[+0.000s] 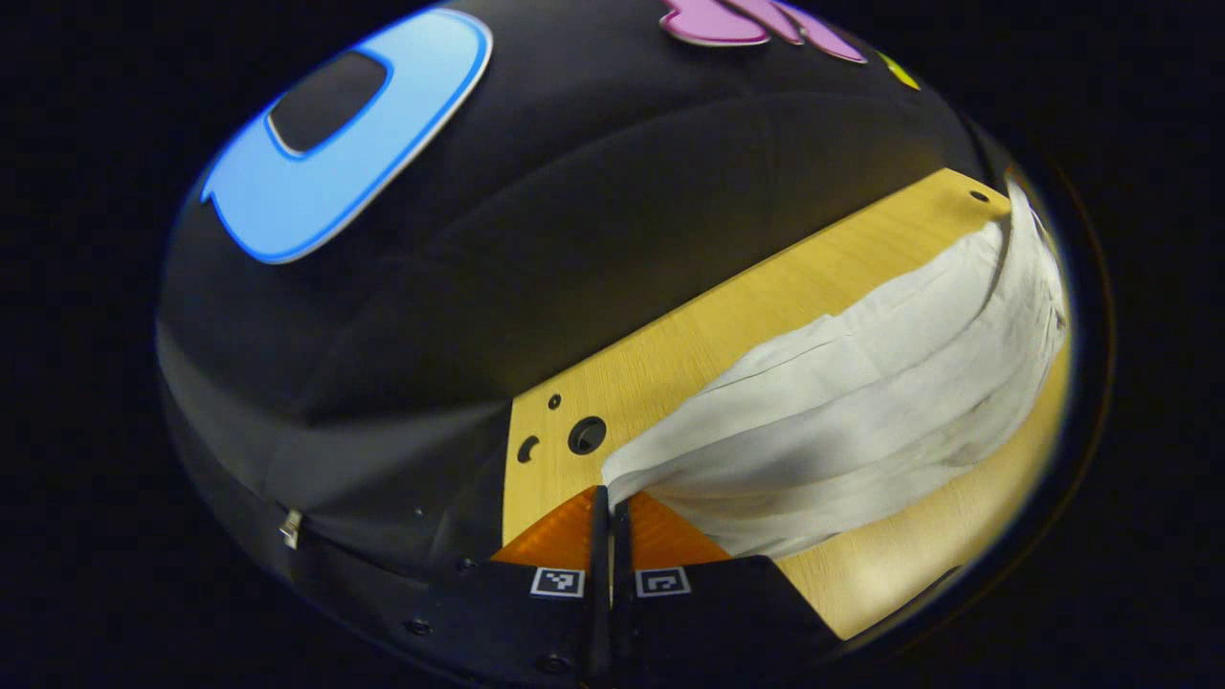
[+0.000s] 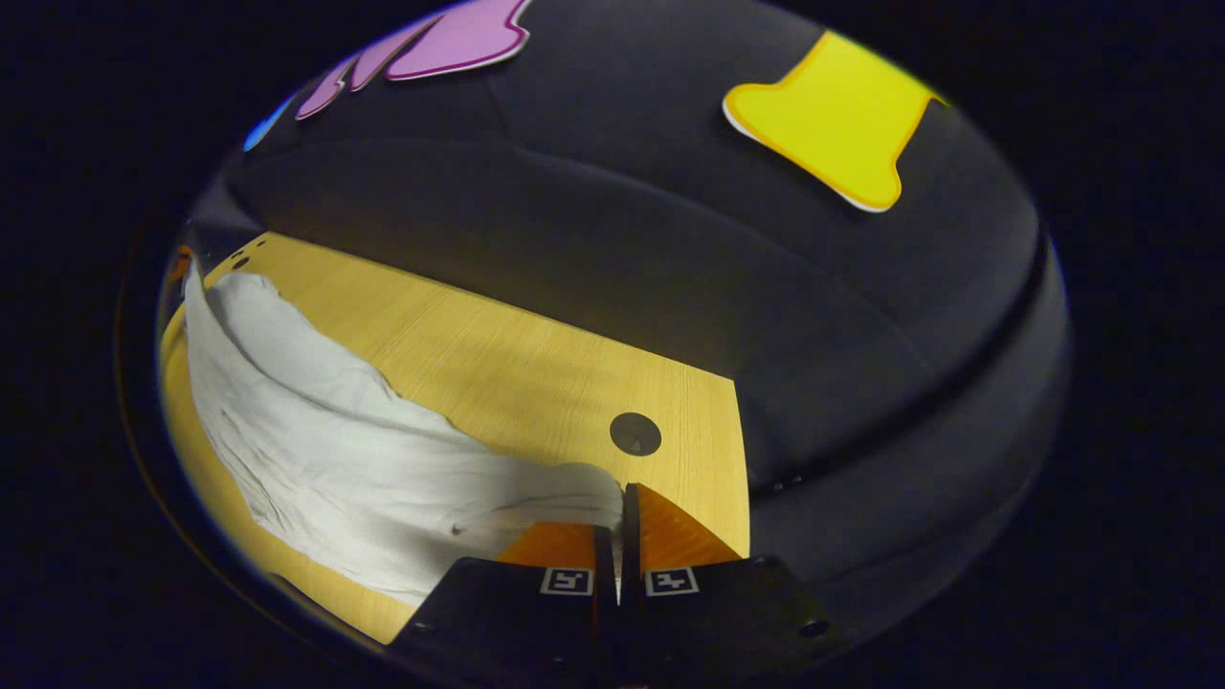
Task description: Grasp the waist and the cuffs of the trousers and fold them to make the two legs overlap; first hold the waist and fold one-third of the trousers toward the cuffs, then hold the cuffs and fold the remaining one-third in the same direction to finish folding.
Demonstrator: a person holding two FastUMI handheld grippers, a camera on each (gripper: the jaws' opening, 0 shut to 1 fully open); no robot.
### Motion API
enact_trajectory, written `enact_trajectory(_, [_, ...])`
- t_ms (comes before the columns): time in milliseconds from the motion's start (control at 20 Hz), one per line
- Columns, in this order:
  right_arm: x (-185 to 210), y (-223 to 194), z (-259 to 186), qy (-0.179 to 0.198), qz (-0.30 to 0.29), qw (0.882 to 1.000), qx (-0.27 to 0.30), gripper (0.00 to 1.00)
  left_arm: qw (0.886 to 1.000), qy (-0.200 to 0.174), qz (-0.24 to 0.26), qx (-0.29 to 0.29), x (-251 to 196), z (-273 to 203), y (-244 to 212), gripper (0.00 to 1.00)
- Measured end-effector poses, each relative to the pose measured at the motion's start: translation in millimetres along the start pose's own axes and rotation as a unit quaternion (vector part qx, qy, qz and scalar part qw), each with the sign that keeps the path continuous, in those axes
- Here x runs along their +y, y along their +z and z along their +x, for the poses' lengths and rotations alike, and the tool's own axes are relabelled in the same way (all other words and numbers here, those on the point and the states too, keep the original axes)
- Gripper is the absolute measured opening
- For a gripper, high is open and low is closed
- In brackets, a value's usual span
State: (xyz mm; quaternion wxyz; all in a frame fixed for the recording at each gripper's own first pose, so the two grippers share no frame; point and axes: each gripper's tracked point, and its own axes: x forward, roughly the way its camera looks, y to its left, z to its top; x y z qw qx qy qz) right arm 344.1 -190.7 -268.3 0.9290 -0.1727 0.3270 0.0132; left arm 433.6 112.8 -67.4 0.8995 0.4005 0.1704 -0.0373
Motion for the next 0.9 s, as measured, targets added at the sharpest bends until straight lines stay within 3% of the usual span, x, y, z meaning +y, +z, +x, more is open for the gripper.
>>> enact_trajectory(150, [1.5, -11.2, 19.4, 0.003, 0.051, 0.998, 0.022, 0.07, 0.999, -0.005, -0.034, 0.021, -3.1, 32.0, -12.5, 0.05])
enact_trajectory(300, [-1.7, -9.3, 12.7, 0.004, 0.117, 0.993, 0.036, 0.22, 0.997, 0.0, -0.08, 0.023, -15.2, 41.8, -20.1, 0.06])
enact_trajectory(350, [-4.6, -8.7, 9.8, -0.002, 0.136, 0.99, 0.039, 0.25, 0.995, -0.009, -0.097, 0.022, -21.9, 44.0, -20.6, 0.12])
enact_trajectory(500, [-27.3, 3.6, -7.5, -0.01, 0.175, 0.984, 0.03, 1.0, 0.992, -0.031, -0.118, 0.019, -32.9, 37.0, -19.9, 0.64])
enact_trajectory(550, [-34.5, 6.9, -15.9, -0.018, 0.189, 0.982, 0.025, 0.98, 0.991, -0.035, -0.126, 0.012, -34.9, 30.2, -14.6, 0.81])
enact_trajectory(650, [-41.9, 6.6, -27.8, -0.028, 0.223, 0.974, 0.013, 0.98, 0.988, -0.038, -0.151, -0.004, -36.3, 13.2, -4.5, 0.99])
enact_trajectory(900, [-50.0, -23.4, -43.7, -0.06, 0.283, 0.957, 0.003, 0.98, 0.973, -0.042, -0.216, -0.068, -40.2, -54.6, 37.2, 0.96])
